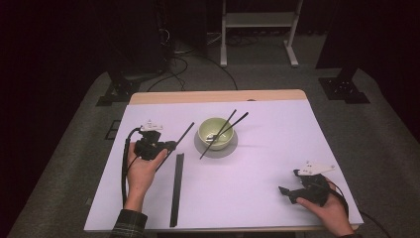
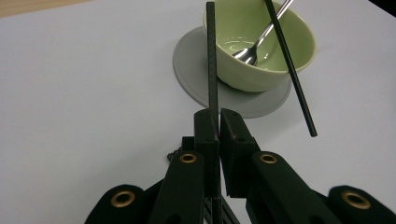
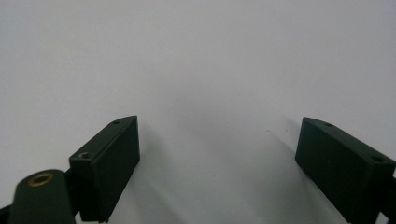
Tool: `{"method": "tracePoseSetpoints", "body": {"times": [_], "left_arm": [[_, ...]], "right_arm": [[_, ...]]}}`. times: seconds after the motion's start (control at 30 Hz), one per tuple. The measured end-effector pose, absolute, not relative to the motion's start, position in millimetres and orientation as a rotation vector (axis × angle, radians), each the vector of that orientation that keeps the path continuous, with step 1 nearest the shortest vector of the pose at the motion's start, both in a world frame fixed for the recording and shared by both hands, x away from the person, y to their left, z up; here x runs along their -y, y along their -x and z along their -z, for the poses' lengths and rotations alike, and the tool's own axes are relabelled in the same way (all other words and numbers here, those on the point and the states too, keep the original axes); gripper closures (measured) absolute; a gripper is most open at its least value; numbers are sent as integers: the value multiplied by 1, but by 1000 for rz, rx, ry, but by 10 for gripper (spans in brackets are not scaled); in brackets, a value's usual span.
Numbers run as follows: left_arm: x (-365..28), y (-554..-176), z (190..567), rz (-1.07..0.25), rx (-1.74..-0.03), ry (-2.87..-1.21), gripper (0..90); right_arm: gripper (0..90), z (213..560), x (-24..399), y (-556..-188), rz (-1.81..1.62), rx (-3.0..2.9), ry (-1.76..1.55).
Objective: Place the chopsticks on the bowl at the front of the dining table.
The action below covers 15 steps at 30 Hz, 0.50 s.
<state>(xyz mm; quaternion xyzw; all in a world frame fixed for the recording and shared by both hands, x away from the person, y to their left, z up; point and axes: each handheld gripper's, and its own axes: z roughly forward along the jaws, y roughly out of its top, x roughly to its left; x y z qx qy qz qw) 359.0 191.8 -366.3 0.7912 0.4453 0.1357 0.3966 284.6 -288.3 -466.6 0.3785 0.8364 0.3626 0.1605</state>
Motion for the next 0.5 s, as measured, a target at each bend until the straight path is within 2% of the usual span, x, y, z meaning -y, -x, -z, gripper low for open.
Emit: {"method": "tracePoseSetpoints", "body": {"times": [0.5], "left_arm": [[-171,-378,360,-334,-1135,-2002,864]], "right_arm": [[121,467,288,-285,-1036,-2388,-1082]]}}
